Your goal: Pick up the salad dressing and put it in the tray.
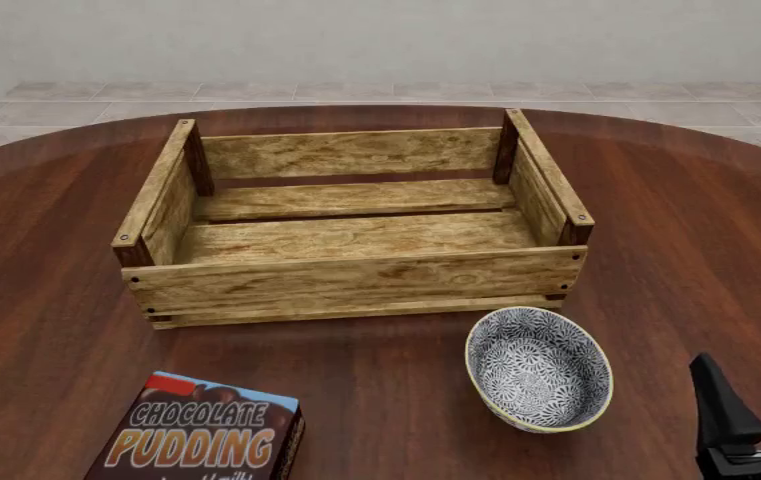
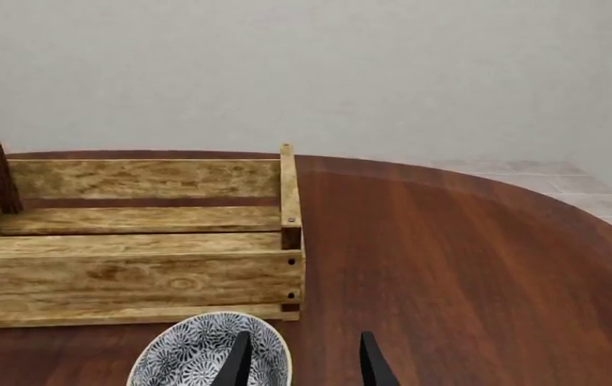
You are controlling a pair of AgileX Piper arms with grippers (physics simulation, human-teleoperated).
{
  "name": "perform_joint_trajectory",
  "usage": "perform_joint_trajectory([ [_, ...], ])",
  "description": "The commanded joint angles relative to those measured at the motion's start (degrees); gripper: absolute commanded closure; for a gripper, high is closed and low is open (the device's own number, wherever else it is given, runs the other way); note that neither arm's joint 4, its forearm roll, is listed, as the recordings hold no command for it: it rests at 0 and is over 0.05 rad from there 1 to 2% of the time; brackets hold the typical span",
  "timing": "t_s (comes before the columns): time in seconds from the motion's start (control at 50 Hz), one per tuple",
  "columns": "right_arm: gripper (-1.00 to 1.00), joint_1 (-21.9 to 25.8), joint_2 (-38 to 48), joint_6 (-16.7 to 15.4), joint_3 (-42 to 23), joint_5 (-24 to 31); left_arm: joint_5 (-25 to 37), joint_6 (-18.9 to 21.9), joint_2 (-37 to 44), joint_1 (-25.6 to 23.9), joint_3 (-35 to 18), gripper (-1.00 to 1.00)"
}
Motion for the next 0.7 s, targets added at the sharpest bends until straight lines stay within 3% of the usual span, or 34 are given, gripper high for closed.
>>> perform_joint_trajectory([
  [0.02,-1.00,0.02,0.11,-0.06,0.02,-0.13,1.38,0.52,-0.15,-1.75,-3.12,1.00],
  [0.3,-1.00,-0.24,0.26,0.10,0.08,-0.40,4.98,0.46,-0.51,-8.01,-11.01,1.00],
  [0.7,-1.00,-0.39,0.58,0.44,0.07,-0.64,6.03,1.51,3.72,-13.67,-18.18,1.00],
])
